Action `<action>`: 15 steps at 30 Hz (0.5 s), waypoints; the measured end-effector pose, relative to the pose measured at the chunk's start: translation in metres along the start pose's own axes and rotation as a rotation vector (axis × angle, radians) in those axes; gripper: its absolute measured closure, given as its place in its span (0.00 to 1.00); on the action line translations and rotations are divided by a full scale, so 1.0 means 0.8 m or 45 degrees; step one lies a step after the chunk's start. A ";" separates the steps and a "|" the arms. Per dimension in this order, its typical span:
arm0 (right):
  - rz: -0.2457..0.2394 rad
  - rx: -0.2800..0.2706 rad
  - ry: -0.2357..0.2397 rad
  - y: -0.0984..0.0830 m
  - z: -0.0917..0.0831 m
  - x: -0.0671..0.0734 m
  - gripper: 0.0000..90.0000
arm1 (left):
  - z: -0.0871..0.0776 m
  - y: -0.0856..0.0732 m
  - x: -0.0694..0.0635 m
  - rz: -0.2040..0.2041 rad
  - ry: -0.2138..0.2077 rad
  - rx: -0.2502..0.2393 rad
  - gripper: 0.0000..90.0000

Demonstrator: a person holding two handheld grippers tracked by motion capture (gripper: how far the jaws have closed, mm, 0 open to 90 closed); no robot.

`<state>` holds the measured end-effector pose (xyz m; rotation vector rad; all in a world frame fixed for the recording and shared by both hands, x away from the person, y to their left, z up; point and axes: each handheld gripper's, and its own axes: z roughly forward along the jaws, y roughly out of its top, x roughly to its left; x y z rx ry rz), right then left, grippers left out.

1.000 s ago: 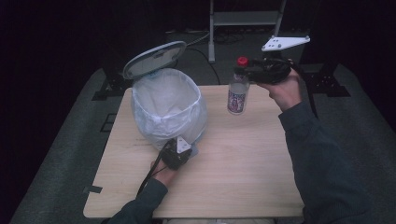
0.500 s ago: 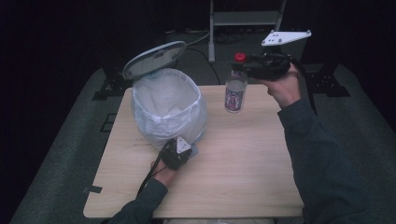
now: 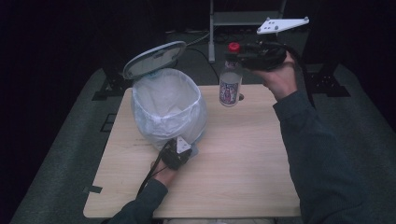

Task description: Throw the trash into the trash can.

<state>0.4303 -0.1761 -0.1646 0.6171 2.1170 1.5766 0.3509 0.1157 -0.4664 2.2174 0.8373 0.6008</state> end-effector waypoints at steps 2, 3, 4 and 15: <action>0.007 -0.008 0.004 0.005 0.001 0.000 0.67 | 0.000 0.000 0.000 -0.001 0.000 0.000 0.98; 0.005 -0.009 0.004 0.008 0.001 0.000 0.67 | 0.000 0.000 0.000 0.000 0.002 0.000 0.98; 0.006 -0.013 0.007 0.010 0.002 0.000 0.67 | 0.000 0.000 0.000 0.000 0.002 0.000 0.98; -0.002 -0.035 0.019 0.036 0.013 0.005 0.67 | 0.001 0.000 0.000 0.007 0.007 -0.013 0.98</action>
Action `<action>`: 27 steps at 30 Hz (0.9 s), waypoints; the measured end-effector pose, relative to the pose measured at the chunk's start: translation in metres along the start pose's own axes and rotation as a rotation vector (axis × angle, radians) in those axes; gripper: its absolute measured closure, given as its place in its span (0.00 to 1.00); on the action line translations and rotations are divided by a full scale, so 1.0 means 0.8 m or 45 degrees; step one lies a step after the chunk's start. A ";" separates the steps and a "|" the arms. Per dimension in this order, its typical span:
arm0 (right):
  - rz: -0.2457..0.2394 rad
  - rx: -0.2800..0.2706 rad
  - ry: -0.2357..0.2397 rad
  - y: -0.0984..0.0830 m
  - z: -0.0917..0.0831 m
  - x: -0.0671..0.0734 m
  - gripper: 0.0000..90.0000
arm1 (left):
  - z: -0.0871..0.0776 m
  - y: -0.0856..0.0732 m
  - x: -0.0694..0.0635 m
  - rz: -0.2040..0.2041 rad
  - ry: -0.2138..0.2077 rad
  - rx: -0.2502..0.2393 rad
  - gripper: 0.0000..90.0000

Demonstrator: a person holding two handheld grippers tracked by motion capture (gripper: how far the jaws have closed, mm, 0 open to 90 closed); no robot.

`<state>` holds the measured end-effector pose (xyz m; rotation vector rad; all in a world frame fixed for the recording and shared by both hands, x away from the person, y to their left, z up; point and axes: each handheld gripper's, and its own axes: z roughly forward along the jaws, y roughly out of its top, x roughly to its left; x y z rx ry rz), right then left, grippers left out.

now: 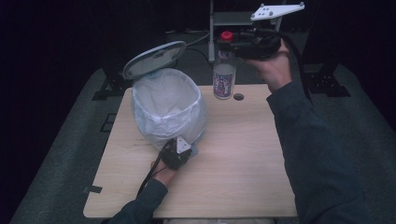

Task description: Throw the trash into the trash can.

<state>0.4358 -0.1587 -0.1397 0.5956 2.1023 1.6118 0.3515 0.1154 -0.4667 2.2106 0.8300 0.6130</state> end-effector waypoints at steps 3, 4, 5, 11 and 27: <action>-0.005 -0.001 0.007 0.010 0.006 0.003 0.67 | 0.000 0.000 0.000 0.001 0.000 0.001 0.98; -0.010 -0.002 0.008 0.013 0.008 0.004 0.67 | 0.000 0.000 0.000 0.000 0.000 -0.005 0.98; -0.010 -0.002 0.008 0.013 0.008 0.004 0.67 | 0.000 0.000 0.000 0.000 0.000 -0.005 0.98; -0.008 -0.011 0.015 0.030 0.017 0.008 0.67 | 0.001 0.000 0.000 0.000 0.000 -0.012 0.98; -0.006 -0.027 0.080 0.052 0.049 0.030 0.67 | 0.001 0.000 0.000 0.000 0.001 -0.011 0.98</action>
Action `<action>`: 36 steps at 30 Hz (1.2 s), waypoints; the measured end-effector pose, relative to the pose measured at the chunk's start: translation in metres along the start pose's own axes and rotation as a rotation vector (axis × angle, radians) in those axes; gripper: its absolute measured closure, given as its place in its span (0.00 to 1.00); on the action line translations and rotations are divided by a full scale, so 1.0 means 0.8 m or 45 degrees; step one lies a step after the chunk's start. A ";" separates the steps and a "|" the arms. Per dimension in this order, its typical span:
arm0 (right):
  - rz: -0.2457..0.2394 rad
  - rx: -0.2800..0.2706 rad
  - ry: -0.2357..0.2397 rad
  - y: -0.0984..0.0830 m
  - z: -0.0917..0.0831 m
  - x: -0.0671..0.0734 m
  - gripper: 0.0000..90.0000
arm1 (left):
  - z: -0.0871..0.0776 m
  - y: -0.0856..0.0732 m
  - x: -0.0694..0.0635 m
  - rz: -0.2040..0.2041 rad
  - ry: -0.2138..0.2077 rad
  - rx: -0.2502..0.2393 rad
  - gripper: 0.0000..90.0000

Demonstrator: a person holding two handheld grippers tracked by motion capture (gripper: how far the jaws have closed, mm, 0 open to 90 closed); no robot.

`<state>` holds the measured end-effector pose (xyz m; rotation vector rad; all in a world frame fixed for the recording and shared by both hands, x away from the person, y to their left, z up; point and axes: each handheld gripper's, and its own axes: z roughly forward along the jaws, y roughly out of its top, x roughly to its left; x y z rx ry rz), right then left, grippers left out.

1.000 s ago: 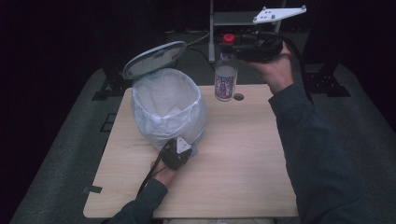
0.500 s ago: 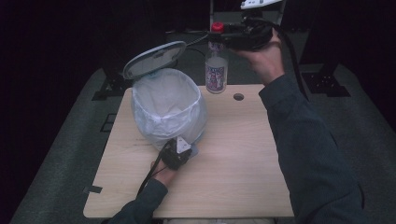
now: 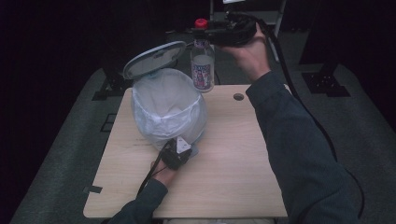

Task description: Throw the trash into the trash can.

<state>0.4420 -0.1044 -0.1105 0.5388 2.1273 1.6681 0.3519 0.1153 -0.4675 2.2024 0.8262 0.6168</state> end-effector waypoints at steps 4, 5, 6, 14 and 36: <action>-0.007 -0.002 0.031 0.004 0.010 0.010 0.67 | 0.000 0.000 0.000 0.001 -0.001 0.001 0.98; -0.005 -0.005 0.038 0.005 0.012 0.012 0.67 | 0.000 0.000 0.000 0.000 0.000 0.000 0.98; -0.008 -0.006 0.046 0.006 0.014 0.014 0.67 | 0.000 0.000 0.000 0.000 0.000 0.001 0.98; -0.033 0.000 0.093 0.009 0.032 0.032 0.67 | 0.000 0.000 0.000 0.001 0.000 0.001 0.98; -0.059 0.038 0.199 -0.015 0.079 0.066 0.68 | 0.000 0.000 0.000 0.003 -0.001 0.001 0.98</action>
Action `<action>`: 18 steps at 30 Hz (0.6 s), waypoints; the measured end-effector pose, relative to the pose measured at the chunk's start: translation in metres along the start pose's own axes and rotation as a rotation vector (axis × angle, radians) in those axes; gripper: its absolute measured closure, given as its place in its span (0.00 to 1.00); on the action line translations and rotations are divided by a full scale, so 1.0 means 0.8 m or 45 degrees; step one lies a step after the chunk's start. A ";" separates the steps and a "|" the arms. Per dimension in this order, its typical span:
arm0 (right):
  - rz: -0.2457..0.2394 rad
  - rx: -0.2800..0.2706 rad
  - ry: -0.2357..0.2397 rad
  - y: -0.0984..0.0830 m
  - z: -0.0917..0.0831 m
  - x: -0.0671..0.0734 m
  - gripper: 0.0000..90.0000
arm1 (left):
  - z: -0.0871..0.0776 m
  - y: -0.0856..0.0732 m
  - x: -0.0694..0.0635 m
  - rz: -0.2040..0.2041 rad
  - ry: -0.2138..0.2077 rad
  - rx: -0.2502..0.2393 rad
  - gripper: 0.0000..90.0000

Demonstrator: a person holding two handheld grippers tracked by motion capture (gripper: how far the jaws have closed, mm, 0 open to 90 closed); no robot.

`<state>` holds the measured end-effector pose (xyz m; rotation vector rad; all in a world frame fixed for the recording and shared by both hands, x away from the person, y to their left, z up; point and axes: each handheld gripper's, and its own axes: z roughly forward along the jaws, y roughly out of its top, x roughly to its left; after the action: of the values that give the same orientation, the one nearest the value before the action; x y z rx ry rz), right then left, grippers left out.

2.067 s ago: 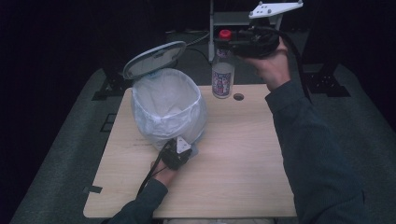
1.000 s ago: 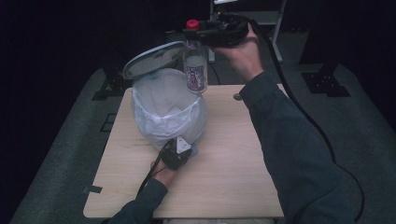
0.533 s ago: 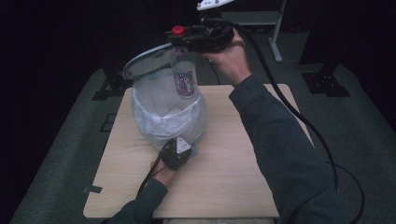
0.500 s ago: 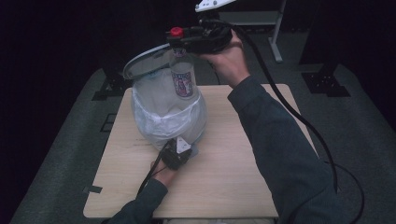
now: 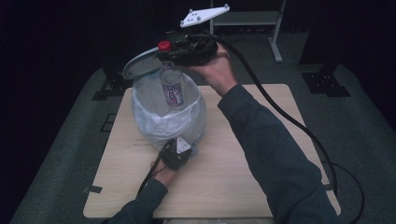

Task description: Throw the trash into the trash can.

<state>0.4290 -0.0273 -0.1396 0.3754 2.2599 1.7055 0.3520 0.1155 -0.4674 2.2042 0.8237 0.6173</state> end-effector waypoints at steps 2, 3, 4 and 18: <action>-0.006 0.004 -0.003 -0.002 0.002 0.001 0.68 | 0.000 0.000 0.000 0.000 0.000 -0.001 0.98; -0.010 0.005 -0.003 -0.003 0.004 0.003 0.68 | 0.000 0.000 0.000 -0.002 0.000 -0.002 0.98; -0.020 0.006 -0.006 -0.005 0.006 0.004 0.68 | 0.000 0.000 0.000 -0.002 0.000 -0.002 0.98; -0.005 0.088 -0.012 -0.048 0.042 0.007 0.67 | -0.001 0.000 0.000 0.000 -0.006 0.006 0.97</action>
<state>0.4354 -0.0057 -0.1855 0.3924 2.3161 1.6236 0.3518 0.1157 -0.4670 2.2089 0.8229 0.6104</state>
